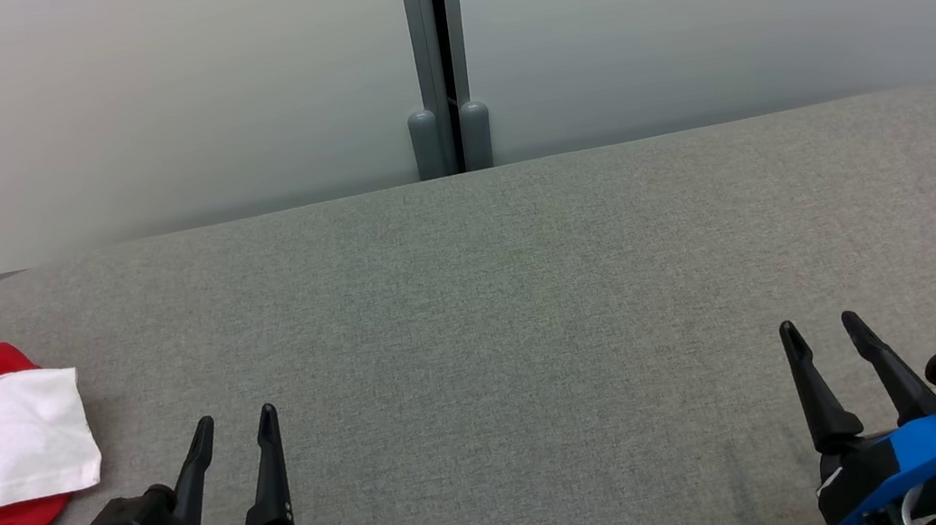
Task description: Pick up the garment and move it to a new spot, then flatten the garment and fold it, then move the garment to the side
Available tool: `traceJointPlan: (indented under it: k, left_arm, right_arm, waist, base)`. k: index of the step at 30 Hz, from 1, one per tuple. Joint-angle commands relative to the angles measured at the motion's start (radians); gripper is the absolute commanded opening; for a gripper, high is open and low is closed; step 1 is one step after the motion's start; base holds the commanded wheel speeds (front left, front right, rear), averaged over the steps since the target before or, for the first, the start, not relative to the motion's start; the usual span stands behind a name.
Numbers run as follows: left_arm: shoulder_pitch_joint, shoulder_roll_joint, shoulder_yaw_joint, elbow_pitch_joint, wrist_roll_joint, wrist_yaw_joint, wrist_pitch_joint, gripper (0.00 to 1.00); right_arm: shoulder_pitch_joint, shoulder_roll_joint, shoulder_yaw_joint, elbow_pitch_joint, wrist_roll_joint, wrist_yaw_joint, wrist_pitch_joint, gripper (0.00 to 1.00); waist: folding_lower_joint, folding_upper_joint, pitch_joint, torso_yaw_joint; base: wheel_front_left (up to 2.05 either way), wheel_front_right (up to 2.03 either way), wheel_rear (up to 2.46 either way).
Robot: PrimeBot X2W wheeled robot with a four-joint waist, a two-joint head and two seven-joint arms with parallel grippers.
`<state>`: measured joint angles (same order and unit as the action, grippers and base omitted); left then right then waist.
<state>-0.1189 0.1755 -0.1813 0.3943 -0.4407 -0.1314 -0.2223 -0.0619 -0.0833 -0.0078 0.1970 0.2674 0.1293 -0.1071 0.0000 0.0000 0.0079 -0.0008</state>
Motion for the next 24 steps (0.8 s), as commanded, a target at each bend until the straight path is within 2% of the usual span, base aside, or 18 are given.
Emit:
traceJointPlan:
  k: [1, 20, 24]
  left_arm:
    - [-0.02, 0.004, -0.003, 0.002, 0.023, 0.001, -0.011, 1.0]
    - [-0.023, 0.001, -0.003, 0.031, 0.136, 0.001, -0.045, 1.0]
    - [-0.02, -0.003, 0.003, 0.033, 0.133, 0.001, -0.044, 1.0]
  right_arm:
    - [-0.005, 0.001, 0.002, -0.001, -0.025, 0.002, -0.007, 1.0]
    - [0.005, 0.015, -0.011, 0.005, -0.136, 0.002, -0.038, 1.0]
    - [0.007, 0.018, -0.016, 0.007, -0.127, 0.002, -0.04, 1.0]
  waist:
    - [0.0, 0.0, 0.001, 0.0]
    - [0.0, 0.0, 0.011, 0.0]
    - [0.0, 0.0, 0.012, 0.0]
  base:
    - [0.0, 0.0, 0.0]
    - [0.0, 0.0, 0.0]
    - [0.0, 0.0, 0.0]
